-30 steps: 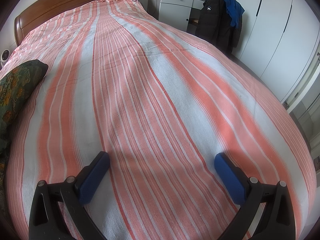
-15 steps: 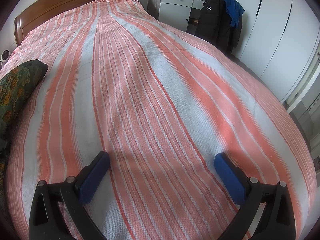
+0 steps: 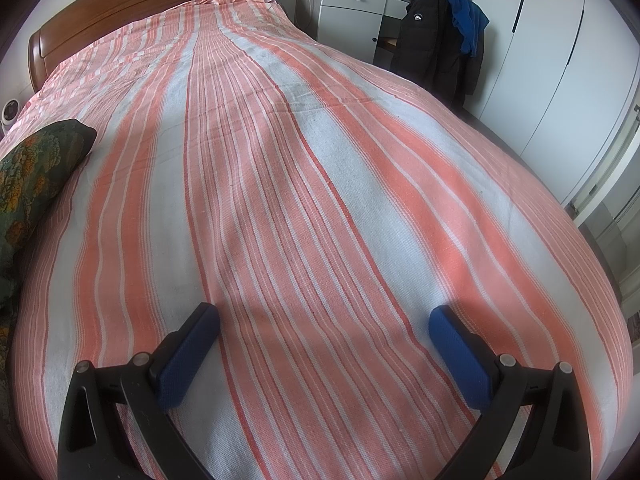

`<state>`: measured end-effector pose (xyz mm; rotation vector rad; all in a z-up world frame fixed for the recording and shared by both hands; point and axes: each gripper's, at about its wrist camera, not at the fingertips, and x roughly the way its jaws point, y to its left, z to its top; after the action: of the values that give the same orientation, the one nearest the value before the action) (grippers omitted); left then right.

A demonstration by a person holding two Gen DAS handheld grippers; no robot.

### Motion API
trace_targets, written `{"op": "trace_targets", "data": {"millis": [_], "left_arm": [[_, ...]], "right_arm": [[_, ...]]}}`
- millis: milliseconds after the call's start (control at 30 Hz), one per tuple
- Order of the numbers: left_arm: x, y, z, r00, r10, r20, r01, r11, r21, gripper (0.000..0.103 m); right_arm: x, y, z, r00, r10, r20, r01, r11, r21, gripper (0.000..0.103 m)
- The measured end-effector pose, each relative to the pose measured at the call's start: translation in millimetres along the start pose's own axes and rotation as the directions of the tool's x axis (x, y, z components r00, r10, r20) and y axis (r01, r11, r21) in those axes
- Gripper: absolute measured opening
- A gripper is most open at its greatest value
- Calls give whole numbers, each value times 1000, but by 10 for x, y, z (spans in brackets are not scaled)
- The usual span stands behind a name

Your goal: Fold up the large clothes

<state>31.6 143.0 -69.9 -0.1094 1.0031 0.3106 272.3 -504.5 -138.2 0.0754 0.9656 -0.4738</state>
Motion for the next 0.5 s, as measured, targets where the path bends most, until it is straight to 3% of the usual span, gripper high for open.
{"op": "trace_targets", "data": {"millis": [100,300,400,500], "left_arm": [[-1,-5,4,1000,2,-5,-2,1000,13,101],[-305,112,176,995,97,14,-97,972,215,102],[-310,264,250,997,77,-23,-70,970,233,103],[-146,287,188,995,96,-36,-86,974,207,102]], "right_arm": [[0,0,1,1000,0,0,0,1000,0,103],[1,0,3,1000,0,0,0,1000,0,103],[0,0,1,1000,0,0,0,1000,0,103],[1,0,3,1000,0,0,0,1000,0,103]]}}
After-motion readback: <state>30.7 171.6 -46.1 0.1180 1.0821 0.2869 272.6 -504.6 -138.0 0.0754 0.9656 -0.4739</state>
